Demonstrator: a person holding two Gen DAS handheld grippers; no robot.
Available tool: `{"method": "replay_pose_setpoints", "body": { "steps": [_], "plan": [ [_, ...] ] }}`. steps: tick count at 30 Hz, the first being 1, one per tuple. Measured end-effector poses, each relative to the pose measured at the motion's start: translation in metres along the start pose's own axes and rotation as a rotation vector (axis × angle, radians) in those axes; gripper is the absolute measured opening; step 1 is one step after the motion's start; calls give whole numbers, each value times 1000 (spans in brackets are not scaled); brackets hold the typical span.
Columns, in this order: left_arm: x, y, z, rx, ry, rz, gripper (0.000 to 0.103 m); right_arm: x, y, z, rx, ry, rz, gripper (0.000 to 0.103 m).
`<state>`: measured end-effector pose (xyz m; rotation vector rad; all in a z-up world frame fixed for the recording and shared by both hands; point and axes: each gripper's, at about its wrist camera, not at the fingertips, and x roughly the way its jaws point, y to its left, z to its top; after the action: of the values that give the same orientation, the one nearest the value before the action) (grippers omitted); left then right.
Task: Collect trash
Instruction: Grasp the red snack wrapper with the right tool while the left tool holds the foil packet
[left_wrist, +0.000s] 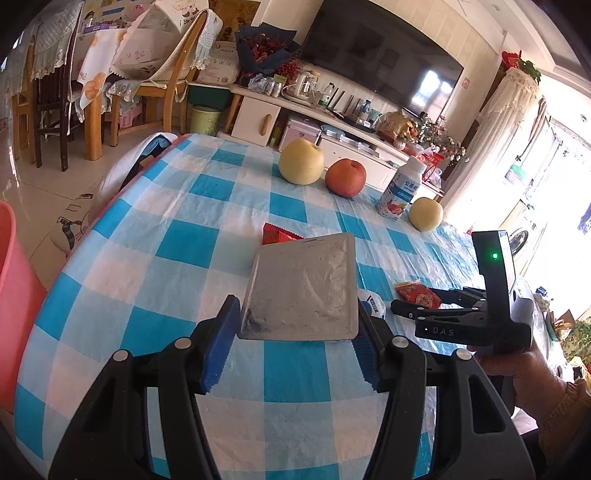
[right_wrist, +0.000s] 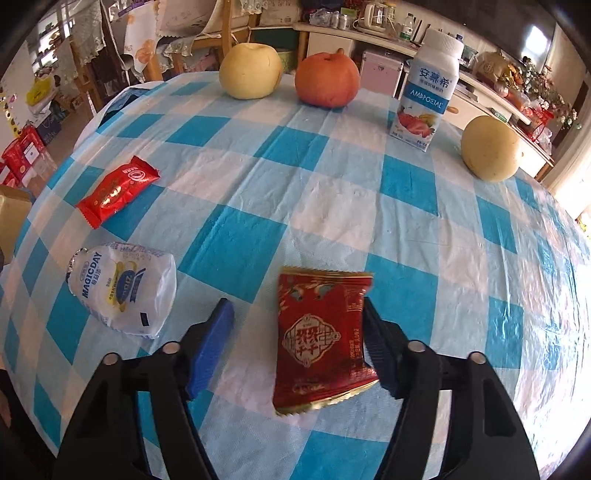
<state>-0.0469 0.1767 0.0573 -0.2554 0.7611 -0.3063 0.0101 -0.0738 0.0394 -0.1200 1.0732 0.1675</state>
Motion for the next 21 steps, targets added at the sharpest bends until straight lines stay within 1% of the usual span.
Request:
{"method": "replay_pose_setpoints", "body": {
  "steps": [1,2,3,4,5,7,9,10,12,13,17,21],
  "plan": [
    [0,1,1,-3,-1,0,59,0,0,1,4,2,9,54],
    [0,2,1,-6,-2,1,59,-1,0,1,4,4,15,50],
    [0,4,2,-9,-3,0,59,-1,0,0,6,7,17,50],
    [0,5,3,-11,-4,1,59,-1,-1,1,9,14,26,51],
    [-1,6,3,-13,-6,3,59,-1,-1,0,7,23,38,55],
    [-2,8,5,-17,-9,2,59,-2,0,-3,-8,33,57,66],
    [-3,9,6,-21,-14,-1,59,-4,4,-7,-40,29,39,66],
    [-4,10,6,-22,-16,-3,59,-4,4,-7,-35,31,44,65],
    [-5,11,7,-25,-23,-5,59,-6,3,-7,-27,25,42,54],
    [-5,11,7,-25,-24,-5,59,-7,2,-7,-24,26,42,45],
    [-8,13,8,-27,-31,-2,59,-9,7,-6,-42,24,15,39],
    [-13,17,9,-42,-46,-6,59,-21,14,-3,-58,-17,-17,30]
  ]
}}
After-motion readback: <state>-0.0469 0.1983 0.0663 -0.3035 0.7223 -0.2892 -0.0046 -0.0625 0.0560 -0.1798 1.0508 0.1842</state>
